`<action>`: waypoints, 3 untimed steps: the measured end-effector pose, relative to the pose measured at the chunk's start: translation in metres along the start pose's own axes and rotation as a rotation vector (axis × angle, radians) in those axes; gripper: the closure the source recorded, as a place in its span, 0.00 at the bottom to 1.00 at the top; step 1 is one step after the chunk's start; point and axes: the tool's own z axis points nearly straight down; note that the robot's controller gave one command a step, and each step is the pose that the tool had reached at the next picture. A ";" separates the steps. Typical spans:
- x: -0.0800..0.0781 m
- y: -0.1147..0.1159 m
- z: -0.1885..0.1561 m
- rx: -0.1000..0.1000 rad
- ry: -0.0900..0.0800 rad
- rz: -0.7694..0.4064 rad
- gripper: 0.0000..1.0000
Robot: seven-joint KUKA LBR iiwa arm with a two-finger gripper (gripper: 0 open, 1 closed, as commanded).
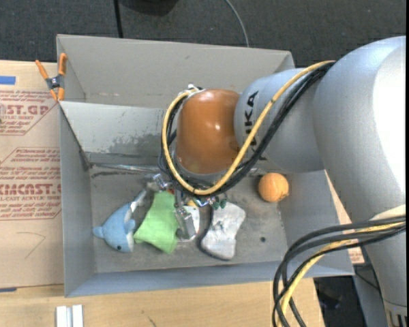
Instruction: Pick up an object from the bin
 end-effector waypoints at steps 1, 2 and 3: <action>-0.003 -0.009 0.009 0.003 -0.027 -0.147 1.00; -0.003 -0.009 0.009 0.003 -0.027 -0.147 1.00; -0.003 -0.008 0.006 0.003 -0.027 -0.147 1.00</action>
Offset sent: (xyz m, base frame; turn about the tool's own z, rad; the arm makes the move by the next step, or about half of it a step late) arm 0.0000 0.0000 0.0000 0.0000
